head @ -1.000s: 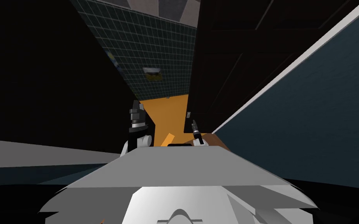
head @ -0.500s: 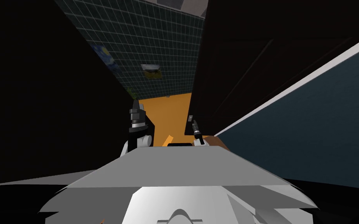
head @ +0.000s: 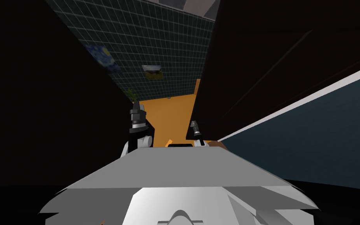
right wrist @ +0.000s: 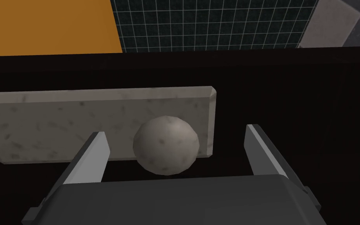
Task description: Push the door open
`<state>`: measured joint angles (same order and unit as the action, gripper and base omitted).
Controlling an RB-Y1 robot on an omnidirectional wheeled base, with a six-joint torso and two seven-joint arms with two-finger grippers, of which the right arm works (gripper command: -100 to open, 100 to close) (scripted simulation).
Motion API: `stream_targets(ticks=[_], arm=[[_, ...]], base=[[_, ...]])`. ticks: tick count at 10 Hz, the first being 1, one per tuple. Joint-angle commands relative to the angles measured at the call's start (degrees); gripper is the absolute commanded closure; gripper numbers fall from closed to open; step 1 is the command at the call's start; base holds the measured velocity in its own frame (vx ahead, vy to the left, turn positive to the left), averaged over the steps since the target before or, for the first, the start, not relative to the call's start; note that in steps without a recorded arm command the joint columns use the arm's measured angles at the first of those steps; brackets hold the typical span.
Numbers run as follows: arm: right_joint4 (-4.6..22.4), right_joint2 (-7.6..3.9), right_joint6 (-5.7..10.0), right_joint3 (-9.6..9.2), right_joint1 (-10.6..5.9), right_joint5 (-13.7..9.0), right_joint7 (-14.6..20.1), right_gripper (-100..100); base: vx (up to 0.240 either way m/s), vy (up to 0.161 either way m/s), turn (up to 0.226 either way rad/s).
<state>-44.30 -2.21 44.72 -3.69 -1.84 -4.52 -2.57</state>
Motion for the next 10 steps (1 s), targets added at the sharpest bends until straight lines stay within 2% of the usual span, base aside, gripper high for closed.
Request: stream_targets(ticks=[1, 2, 7, 10], arm=[[0.0, 0.00, 0.00, 0.00, 0.00, 0.0, 0.0, -100], [0.0, 0.00, 0.00, 0.00, 0.00, 0.0, 0.0, 100], [0.0, 0.00, 0.00, 0.00, 0.00, 0.0, 0.0, 100], [0.3, -1.05, -0.16, 1.46, -0.13, -0.7, -0.4, 100]], base=[[0.075, -0.001, -0.008], [-0.016, 0.003, 0.008], [-0.012, 0.000, 0.002], [0.140, 0.032, -0.029]])
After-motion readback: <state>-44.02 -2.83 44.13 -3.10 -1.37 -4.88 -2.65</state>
